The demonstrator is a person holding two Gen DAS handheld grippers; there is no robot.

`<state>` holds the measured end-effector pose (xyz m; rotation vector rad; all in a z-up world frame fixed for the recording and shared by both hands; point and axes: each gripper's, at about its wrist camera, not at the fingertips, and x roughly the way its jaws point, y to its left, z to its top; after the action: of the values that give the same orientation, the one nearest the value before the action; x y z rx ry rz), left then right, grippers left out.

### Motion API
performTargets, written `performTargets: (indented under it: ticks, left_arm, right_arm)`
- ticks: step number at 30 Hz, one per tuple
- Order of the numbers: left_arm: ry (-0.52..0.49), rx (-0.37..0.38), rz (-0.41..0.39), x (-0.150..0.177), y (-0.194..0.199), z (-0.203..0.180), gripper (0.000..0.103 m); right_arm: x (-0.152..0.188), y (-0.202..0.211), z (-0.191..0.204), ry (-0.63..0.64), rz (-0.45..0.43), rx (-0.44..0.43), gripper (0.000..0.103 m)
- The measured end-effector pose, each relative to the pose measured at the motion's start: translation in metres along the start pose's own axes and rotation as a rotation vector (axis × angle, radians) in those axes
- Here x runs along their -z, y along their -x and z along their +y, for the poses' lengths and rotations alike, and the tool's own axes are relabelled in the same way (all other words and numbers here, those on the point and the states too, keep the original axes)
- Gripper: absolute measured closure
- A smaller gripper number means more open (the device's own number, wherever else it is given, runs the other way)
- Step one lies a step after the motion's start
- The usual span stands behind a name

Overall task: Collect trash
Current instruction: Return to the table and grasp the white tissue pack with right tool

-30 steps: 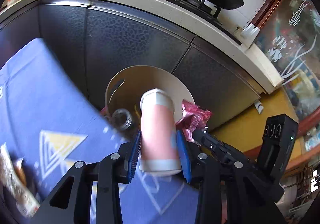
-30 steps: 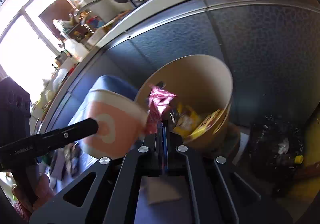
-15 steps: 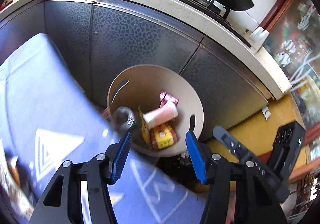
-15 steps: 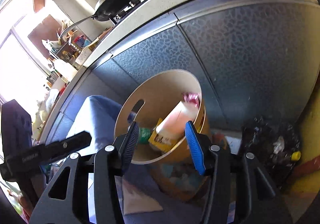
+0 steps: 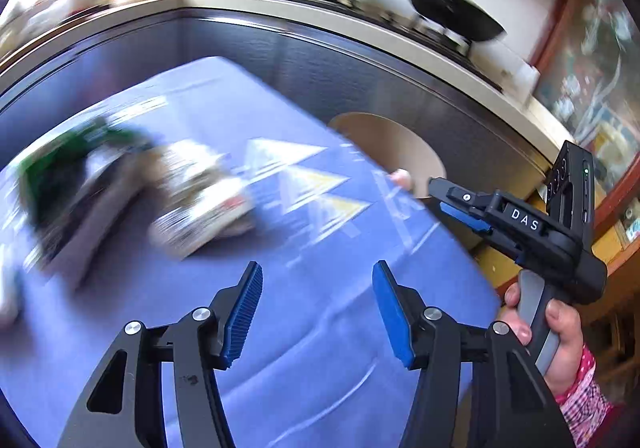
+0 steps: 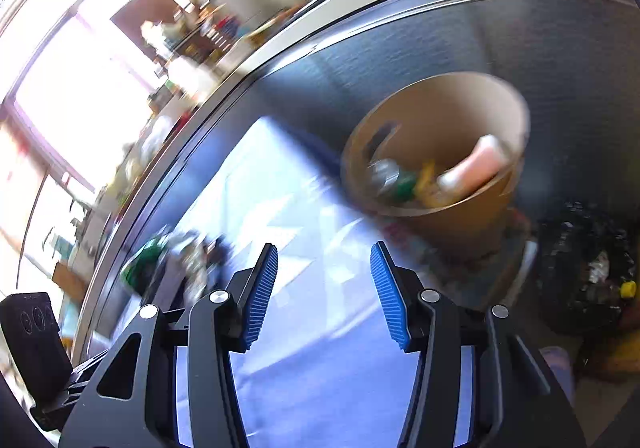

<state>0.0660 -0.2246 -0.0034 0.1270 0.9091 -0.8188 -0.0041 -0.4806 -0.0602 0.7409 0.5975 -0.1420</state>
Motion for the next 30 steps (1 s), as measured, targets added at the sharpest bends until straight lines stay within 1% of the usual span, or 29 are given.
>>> performTargets:
  ticks: [2, 8, 11, 15, 17, 21, 25, 30]
  left_arm:
    - [0.055, -0.028, -0.026, 0.014, 0.019, 0.023, 0.043]
    - [0.217, -0.132, -0.094, 0.065, 0.076, 0.099, 0.043]
    - [0.305, -0.161, -0.108, 0.087, 0.094, 0.132, 0.043]
    - [0.397, -0.192, -0.139, 0.115, 0.115, 0.168, 0.043]
    - [0.434, -0.201, -0.151, 0.124, 0.122, 0.182, 0.043]
    - [0.507, -0.211, -0.172, 0.141, 0.138, 0.208, 0.043]
    - [0.526, -0.227, -0.188, 0.155, 0.153, 0.225, 0.043]
    - [0.566, -0.221, -0.195, 0.172, 0.162, 0.244, 0.043]
  right_arm:
    - [0.008, -0.009, 0.022, 0.032, 0.034, -0.029, 0.055]
    - [0.046, -0.046, 0.118, 0.207, 0.165, -0.117, 0.056]
    - [0.066, -0.063, 0.16, 0.273, 0.223, -0.159, 0.057]
    - [0.097, -0.087, 0.219, 0.367, 0.315, -0.21, 0.057]
    - [0.109, -0.096, 0.242, 0.407, 0.344, -0.225, 0.057]
    - [0.12, -0.111, 0.28, 0.467, 0.373, -0.248, 0.057]
    - [0.124, -0.128, 0.316, 0.509, 0.379, -0.269, 0.057]
    - [0.122, -0.147, 0.354, 0.578, 0.376, -0.274, 0.057]
